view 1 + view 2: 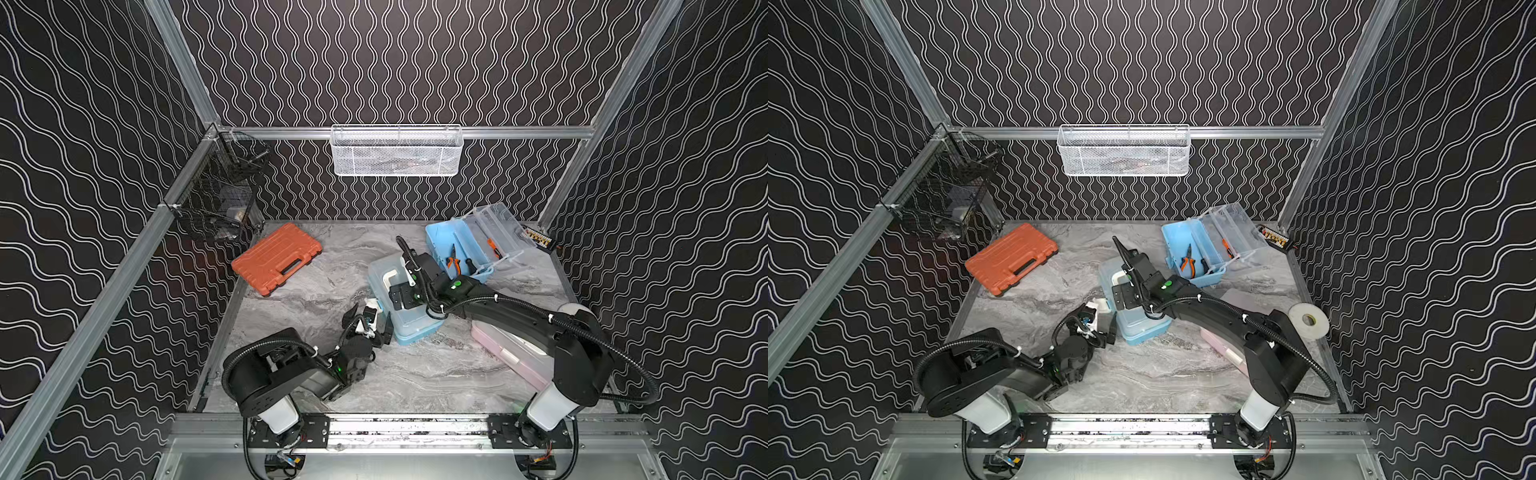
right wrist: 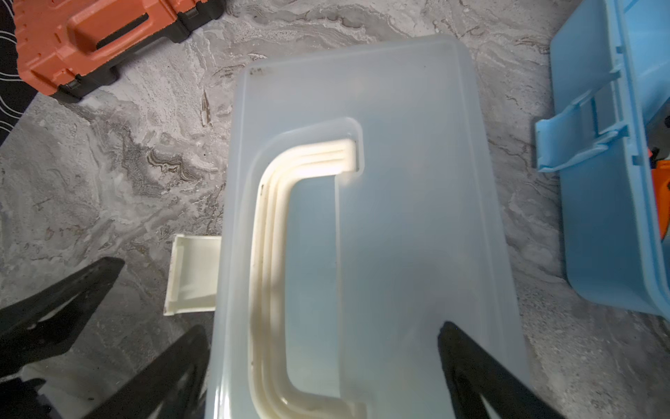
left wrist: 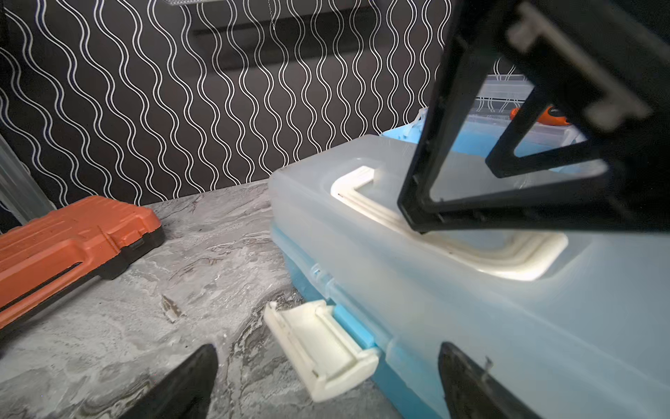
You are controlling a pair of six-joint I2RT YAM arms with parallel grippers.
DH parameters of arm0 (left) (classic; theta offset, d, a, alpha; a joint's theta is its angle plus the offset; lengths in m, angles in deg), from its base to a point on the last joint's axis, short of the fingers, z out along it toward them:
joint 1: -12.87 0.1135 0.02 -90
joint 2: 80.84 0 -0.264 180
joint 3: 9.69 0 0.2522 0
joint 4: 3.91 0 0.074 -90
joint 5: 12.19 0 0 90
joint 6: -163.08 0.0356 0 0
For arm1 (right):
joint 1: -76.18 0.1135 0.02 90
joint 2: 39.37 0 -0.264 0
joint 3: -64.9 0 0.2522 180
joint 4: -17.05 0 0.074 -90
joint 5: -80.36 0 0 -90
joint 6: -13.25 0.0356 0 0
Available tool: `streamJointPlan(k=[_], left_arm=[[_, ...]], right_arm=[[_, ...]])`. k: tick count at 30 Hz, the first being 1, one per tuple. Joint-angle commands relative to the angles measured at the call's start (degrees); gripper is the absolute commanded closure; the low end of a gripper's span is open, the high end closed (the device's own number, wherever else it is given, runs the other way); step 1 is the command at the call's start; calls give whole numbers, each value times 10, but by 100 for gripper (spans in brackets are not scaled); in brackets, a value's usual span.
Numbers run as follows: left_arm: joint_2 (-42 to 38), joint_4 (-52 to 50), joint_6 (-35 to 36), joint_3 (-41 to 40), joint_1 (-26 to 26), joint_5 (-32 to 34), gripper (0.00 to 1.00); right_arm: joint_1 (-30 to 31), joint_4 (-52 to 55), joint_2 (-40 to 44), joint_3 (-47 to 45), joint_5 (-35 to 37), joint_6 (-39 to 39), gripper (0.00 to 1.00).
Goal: Close toolboxes
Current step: Fasten the toolbox latch on the toolbox.
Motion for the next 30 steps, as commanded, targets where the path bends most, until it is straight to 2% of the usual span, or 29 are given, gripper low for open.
streamJointPlan(k=[1,9,14,25,30], left_arm=[[-11,-10,7,14,6,-78,1],[-39,-45,-12,22,26,-156,1],[-77,-97,-25,29,33,-173,1],[-183,-230,-80,48,83,-224,1],[-237,-312,-129,64,104,-208,1]], right_arm=[[0,121,-6,-10,-39,27,1],[0,122,-3,-13,-39,27,1],[0,121,-9,-11,-43,27,1],[0,123,-12,-8,-43,26,1],[0,126,-15,-2,-44,25,1]])
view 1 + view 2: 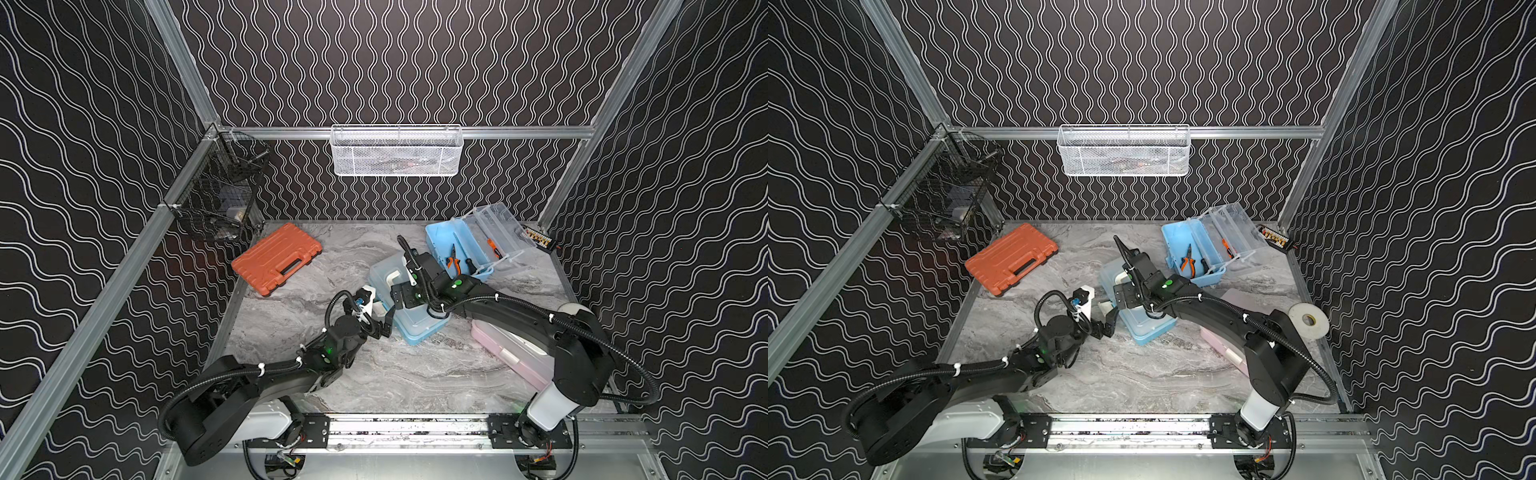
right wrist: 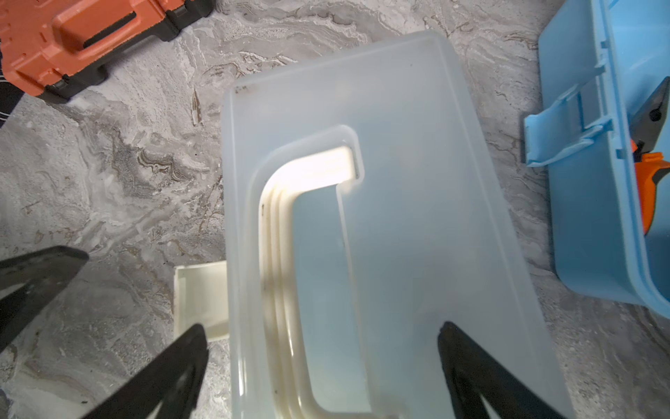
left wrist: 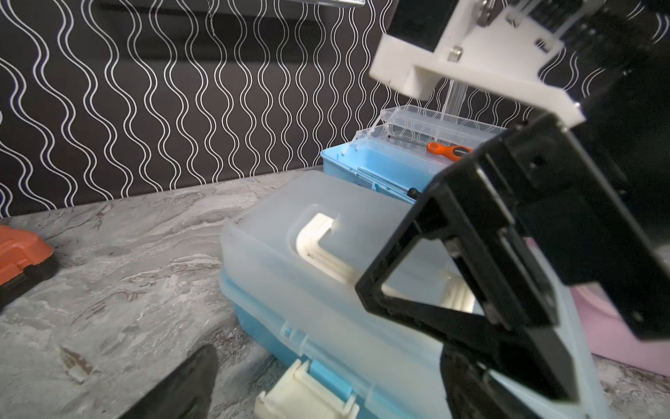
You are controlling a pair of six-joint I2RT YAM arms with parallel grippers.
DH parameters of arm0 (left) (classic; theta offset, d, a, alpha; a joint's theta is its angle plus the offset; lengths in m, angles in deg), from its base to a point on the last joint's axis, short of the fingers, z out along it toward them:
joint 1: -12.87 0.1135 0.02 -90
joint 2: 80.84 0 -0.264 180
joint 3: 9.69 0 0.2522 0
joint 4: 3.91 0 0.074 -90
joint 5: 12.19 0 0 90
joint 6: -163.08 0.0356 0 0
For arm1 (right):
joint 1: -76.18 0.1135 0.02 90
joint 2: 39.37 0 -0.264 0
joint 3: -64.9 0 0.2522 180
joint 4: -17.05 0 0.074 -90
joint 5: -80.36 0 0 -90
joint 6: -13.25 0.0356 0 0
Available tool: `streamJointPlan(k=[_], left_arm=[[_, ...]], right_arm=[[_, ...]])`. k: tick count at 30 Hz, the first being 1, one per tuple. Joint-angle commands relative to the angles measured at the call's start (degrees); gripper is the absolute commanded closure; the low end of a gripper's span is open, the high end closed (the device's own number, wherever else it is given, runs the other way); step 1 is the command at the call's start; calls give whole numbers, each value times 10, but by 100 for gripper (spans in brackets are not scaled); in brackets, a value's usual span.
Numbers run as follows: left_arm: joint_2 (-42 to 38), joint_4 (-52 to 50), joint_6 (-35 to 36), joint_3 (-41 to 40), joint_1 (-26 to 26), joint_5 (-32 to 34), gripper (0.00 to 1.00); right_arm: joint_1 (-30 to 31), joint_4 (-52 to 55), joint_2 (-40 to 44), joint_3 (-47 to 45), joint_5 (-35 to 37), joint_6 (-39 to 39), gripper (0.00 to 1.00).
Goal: Close toolboxes
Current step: Fasten the toolbox latch on the toolbox.
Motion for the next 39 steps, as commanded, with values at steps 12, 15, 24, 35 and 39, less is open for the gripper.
streamJointPlan(k=[12,15,24,35,39], left_arm=[[-129,-344,-219,61,73,110,1],[-107,-439,-250,91,74,137,1],[-67,-467,-298,84,74,135,1],[20,-362,-284,79,80,65,1],[47,-333,-277,90,79,52,1]], right_arm=[[1,124,-14,-1,-45,15,1],[1,123,-13,-1,-46,15,1],[1,125,-7,3,-58,13,1],[1,129,-12,14,-65,16,1],[1,129,-11,14,-63,15,1]])
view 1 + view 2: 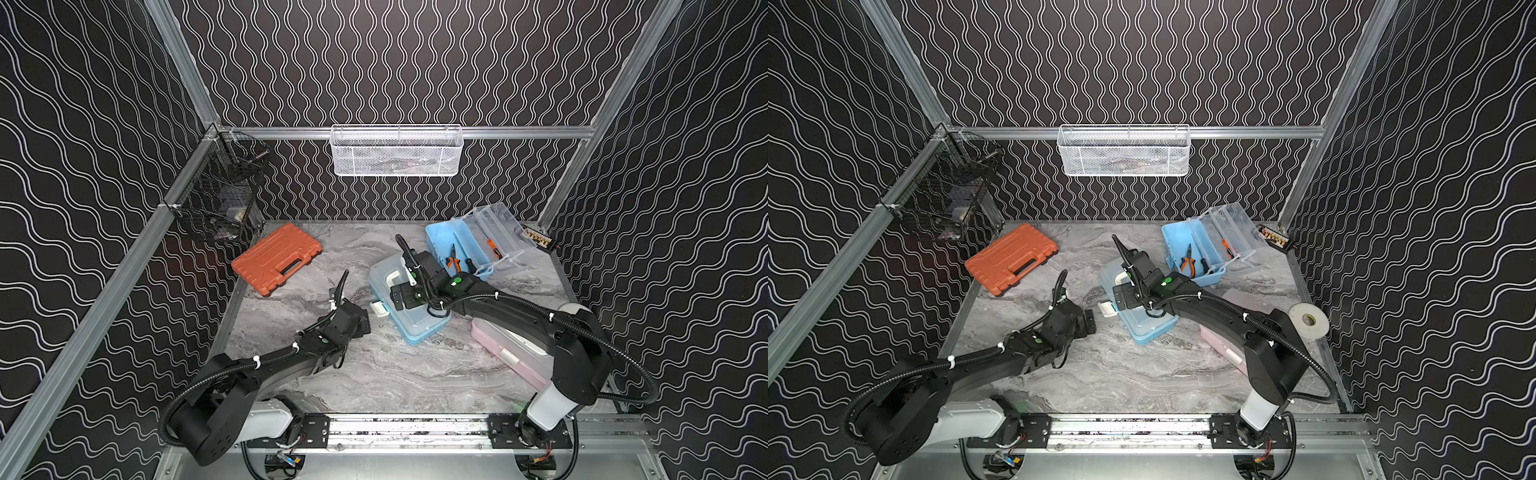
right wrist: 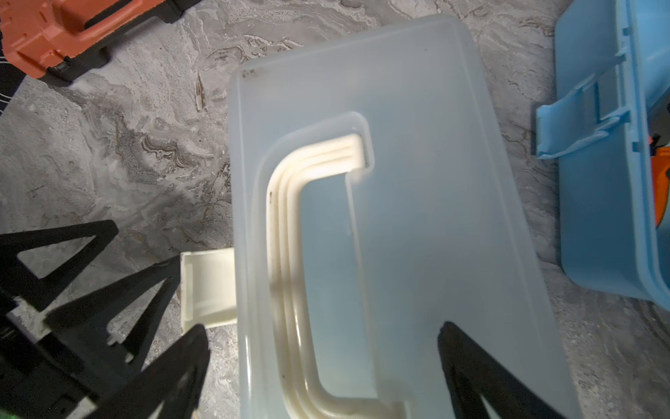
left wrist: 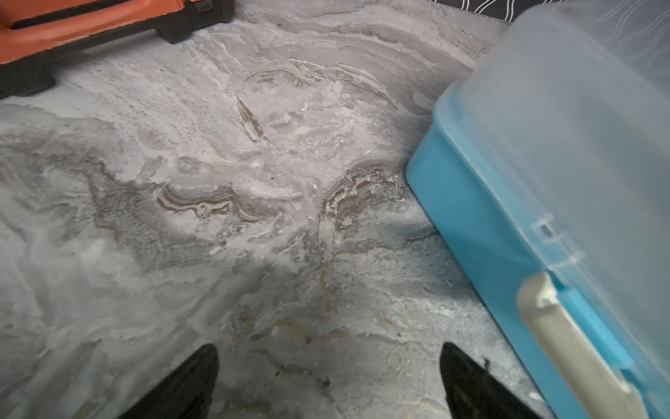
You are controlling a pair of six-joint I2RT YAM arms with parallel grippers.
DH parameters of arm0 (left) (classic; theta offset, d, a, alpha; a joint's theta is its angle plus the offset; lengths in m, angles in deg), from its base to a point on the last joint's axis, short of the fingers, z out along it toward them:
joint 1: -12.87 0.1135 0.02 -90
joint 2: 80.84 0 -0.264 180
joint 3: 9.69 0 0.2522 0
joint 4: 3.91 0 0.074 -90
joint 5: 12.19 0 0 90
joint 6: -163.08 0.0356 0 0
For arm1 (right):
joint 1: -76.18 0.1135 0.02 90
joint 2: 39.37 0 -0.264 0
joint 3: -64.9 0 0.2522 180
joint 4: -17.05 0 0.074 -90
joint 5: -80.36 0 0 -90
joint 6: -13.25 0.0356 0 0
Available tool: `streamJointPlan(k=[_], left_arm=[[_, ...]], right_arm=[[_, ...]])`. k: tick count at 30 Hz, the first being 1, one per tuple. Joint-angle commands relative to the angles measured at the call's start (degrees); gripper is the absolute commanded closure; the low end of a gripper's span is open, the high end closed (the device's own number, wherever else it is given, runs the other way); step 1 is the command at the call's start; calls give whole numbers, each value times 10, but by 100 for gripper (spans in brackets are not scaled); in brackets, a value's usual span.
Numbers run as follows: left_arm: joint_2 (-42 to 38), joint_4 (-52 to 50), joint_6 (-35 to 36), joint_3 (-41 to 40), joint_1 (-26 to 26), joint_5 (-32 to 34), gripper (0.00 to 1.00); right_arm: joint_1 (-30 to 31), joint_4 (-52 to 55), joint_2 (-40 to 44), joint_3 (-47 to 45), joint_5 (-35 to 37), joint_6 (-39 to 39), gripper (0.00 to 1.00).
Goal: Close toolboxes
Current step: Fasten the toolbox latch on the toolbox.
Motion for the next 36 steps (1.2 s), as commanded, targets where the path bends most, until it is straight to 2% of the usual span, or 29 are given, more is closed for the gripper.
streamJointPlan(k=[1,11,18,27,36], left_arm=[[13,54,5,10,1,-14,1],[77,125,9,40,0,-56,1],[90,129,19,51,1,-62,1],[51,124,17,31,0,-58,1],[39,126,5,27,0,-68,1]], right_arm=[[1,95,-8,-5,-47,23,1],[1,93,-7,-6,-50,23,1],[1,97,7,7,-49,19,1],[1,96,29,29,-60,10,2],[0,93,15,36,-70,14,5]])
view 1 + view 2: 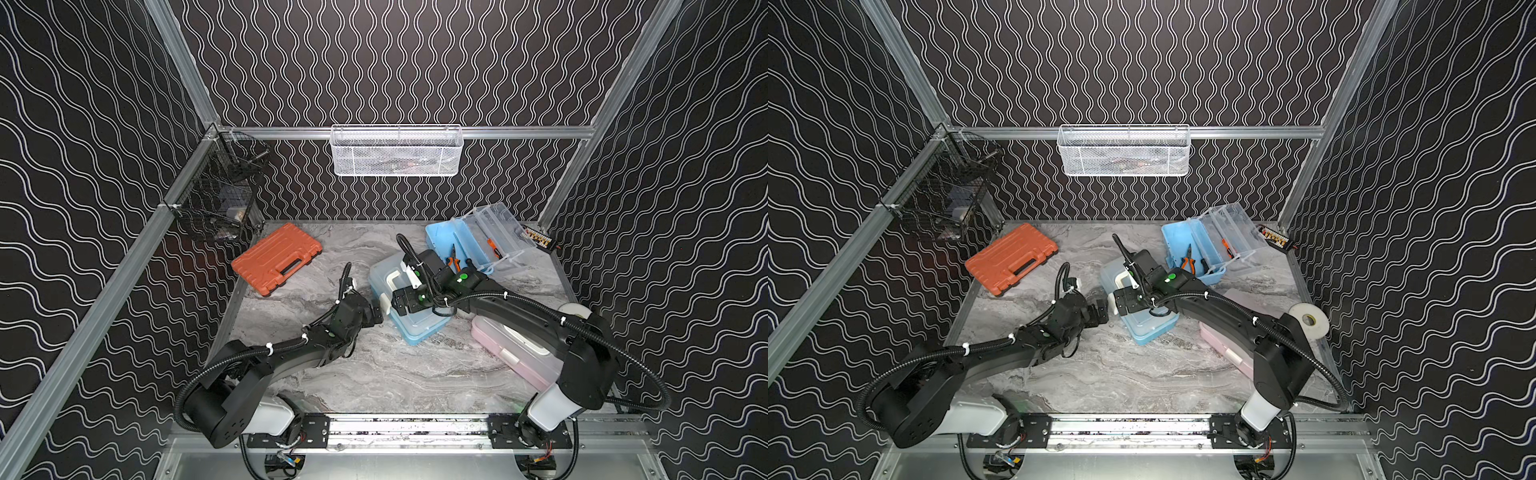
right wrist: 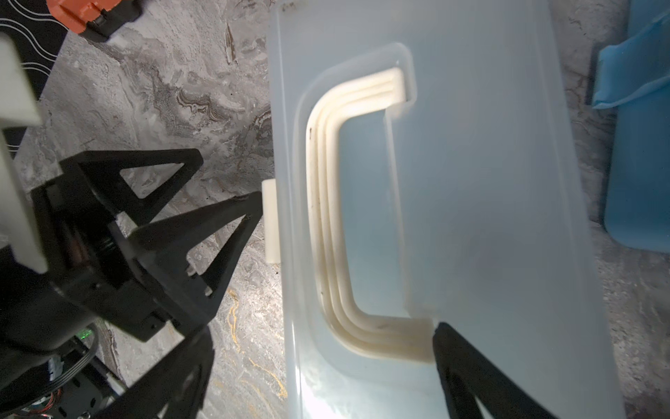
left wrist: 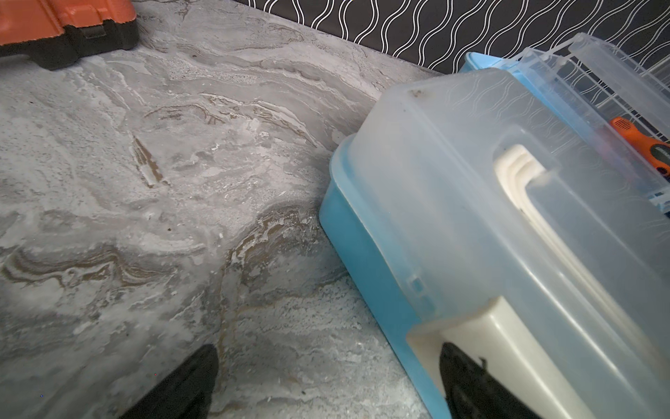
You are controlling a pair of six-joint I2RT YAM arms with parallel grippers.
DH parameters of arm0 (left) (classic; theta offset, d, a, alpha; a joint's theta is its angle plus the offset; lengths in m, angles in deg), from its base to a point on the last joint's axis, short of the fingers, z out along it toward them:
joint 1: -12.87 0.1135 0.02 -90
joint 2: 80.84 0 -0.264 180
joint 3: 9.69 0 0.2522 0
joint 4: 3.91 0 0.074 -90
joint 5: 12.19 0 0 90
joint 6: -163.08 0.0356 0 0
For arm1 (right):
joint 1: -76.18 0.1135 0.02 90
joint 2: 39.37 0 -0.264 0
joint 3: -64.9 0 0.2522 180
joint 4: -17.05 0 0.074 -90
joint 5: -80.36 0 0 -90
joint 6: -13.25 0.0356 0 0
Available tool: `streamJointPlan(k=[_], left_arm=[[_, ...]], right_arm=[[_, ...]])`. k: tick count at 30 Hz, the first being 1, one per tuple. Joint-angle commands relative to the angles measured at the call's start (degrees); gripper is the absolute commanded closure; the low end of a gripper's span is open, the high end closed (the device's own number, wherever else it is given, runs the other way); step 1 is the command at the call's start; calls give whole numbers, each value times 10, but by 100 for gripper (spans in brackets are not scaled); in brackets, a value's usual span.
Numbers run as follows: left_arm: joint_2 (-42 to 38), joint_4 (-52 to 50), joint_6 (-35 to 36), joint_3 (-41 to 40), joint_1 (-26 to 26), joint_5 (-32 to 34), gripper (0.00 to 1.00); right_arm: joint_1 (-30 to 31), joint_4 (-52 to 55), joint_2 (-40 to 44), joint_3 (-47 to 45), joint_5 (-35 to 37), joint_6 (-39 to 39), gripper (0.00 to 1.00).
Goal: Close toolboxes
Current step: Fasten the toolbox latch on the toolbox.
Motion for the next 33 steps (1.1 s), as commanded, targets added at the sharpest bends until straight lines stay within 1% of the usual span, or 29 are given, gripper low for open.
streamJointPlan(k=[1,10,16,22,28,33], left_arm=[[-7,15,-10,0,0,-3,1],[-31,18,-50,1,1,-2,1],[-31,28,-75,2,1,-21,1],[-12,98,-105,-15,1,-55,1],[-10,126,-109,-23,1,-65,1],[-15,98,-103,-17,1,-63,1]], right_arm=[[0,7,-5,4,0,8,5],[-4,-1,-5,-4,7,9,5],[-6,-3,-3,-6,8,8,5],[-8,-4,-2,-8,5,8,5],[-9,-6,0,-10,6,7,5],[-10,-7,-2,-12,2,8,5]])
